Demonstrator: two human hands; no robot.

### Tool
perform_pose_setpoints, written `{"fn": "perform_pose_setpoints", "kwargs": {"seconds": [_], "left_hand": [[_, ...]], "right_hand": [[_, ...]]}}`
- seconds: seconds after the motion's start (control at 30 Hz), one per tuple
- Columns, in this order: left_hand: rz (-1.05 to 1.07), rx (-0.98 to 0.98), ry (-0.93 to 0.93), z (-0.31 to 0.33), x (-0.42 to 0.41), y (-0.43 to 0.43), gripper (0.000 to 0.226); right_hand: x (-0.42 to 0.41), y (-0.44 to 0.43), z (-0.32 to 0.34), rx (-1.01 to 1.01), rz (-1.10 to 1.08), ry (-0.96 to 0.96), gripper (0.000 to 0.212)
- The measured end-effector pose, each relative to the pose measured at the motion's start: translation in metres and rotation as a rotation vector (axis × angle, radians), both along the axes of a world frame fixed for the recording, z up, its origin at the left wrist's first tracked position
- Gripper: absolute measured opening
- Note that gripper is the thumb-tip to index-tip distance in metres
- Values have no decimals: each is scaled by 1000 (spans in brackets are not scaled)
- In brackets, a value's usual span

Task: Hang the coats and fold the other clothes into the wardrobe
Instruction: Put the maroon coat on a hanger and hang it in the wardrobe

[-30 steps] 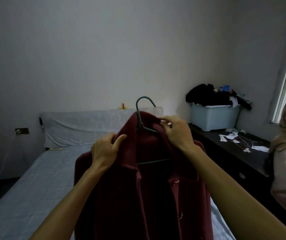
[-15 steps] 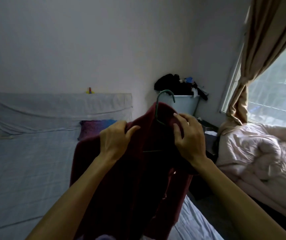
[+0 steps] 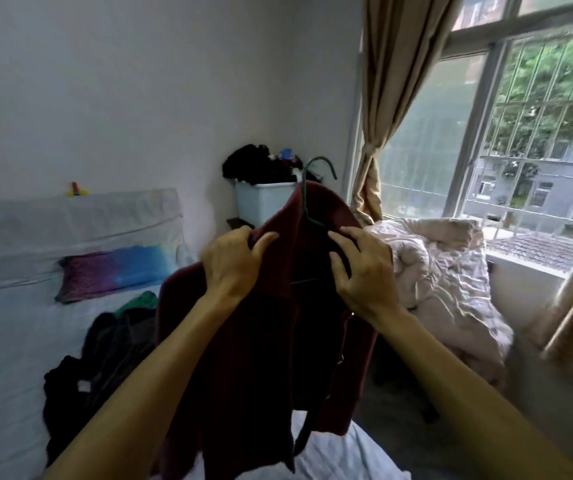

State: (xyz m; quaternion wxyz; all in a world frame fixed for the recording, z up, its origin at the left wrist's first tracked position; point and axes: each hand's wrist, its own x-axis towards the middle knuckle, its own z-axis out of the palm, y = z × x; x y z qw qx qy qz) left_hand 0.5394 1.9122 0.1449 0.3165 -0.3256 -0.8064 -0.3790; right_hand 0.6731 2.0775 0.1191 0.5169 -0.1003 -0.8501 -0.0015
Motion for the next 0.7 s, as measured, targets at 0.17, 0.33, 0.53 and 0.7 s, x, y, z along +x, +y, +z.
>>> {"fn": "perform_pose_setpoints", "kwargs": {"seconds": [0.17, 0.33, 0.53, 0.7], "left_hand": [[-125, 26, -97, -7, 74, 69, 44], [-204, 19, -145, -16, 135, 136, 43], [-293, -38, -185, -24, 190, 209, 49], [-457, -35, -199, -32, 220, 265, 48]], "right_hand": [[86, 51, -7, -64, -37, -11, 35], [167, 100, -22, -150, -134, -38, 36], [238, 148, -29, -206, -272, -17, 37], [278, 186, -34, -243, -412, -3, 38]]}}
